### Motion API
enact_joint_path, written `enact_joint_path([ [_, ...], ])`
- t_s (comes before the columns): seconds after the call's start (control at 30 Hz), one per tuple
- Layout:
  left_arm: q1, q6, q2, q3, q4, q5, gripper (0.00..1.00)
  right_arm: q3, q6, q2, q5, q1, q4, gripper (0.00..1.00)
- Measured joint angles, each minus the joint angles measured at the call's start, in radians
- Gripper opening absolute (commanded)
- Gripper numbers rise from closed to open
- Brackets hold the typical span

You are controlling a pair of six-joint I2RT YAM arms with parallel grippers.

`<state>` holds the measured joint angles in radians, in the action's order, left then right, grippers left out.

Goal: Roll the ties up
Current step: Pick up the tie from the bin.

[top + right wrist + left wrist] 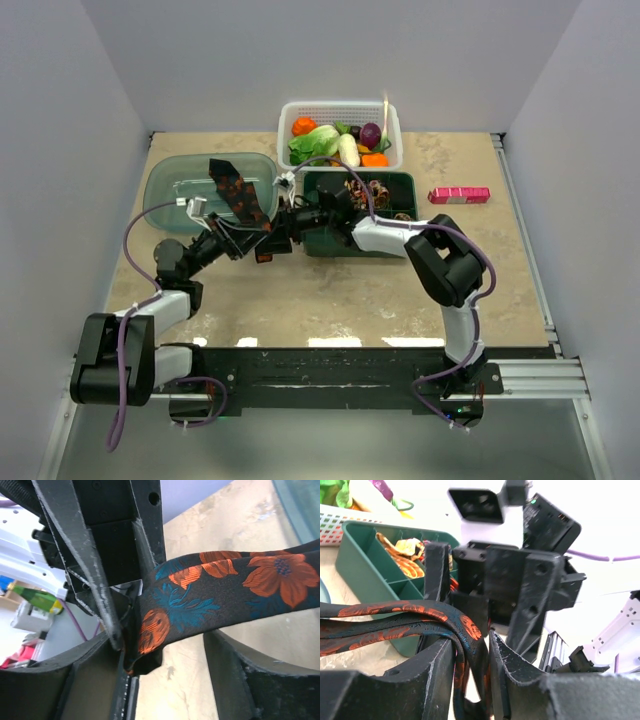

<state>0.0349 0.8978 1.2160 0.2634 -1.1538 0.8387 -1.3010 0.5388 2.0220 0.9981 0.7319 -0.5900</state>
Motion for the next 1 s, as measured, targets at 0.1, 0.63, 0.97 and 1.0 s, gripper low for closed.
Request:
enact_joint_path([
  [0.1,0.000,0.021,0.008,0.000,-0.040,0.003,0.38,0.000,0.052,0.019,0.016,0.009,-0.057,0.57],
  [0.63,-0.025,-0.034,-0.039,0.067,0.172,-0.133,1.00,-0.030,0.180,0.017,0.008,0.016,-0.163,0.00],
  [0.97,-0.008,-0.194,-0.322,0.296,0.617,-0.298,1.00,0.026,0.205,-0.169,-0.409,-0.011,-0.075,0.00],
  [1.0,-0.008,-0.198,-0.330,0.302,0.628,-0.303,1.00,0.034,0.222,-0.205,-0.467,-0.016,-0.063,0.00],
])
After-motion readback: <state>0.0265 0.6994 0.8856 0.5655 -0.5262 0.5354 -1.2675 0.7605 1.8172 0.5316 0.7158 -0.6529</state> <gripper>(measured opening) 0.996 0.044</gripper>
